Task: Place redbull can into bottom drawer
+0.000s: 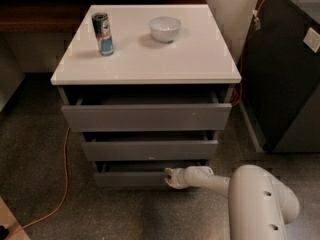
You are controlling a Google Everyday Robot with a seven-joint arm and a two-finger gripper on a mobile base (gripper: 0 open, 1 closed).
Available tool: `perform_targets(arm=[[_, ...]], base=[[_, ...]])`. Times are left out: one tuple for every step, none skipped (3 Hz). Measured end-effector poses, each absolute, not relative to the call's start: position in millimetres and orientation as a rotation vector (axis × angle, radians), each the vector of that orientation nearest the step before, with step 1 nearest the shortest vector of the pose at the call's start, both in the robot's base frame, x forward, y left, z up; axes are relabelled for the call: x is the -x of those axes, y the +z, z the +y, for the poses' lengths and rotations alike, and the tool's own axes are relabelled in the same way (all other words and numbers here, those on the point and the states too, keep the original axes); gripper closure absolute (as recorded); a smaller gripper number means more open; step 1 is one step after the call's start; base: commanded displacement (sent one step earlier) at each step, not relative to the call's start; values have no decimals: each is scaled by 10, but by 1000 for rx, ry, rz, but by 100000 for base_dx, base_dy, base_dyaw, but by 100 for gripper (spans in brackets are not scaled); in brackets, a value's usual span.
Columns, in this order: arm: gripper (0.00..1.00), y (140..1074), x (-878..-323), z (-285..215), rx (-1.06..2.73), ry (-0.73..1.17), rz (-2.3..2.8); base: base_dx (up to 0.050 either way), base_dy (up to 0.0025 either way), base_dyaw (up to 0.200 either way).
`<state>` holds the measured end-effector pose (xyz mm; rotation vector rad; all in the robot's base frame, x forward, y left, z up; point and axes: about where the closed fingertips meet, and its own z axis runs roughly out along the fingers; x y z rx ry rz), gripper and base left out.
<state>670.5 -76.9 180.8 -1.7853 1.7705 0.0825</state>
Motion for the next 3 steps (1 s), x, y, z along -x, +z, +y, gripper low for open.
perform_targets(arm=[[100, 1794, -6520, -708, 1775, 122, 1781], [79, 1843, -6502, -704, 1772, 124, 1783], [49, 1864, -6254, -655, 1731, 149, 1803]], base=[[0, 0, 0], [0, 0, 0], [0, 0, 0]])
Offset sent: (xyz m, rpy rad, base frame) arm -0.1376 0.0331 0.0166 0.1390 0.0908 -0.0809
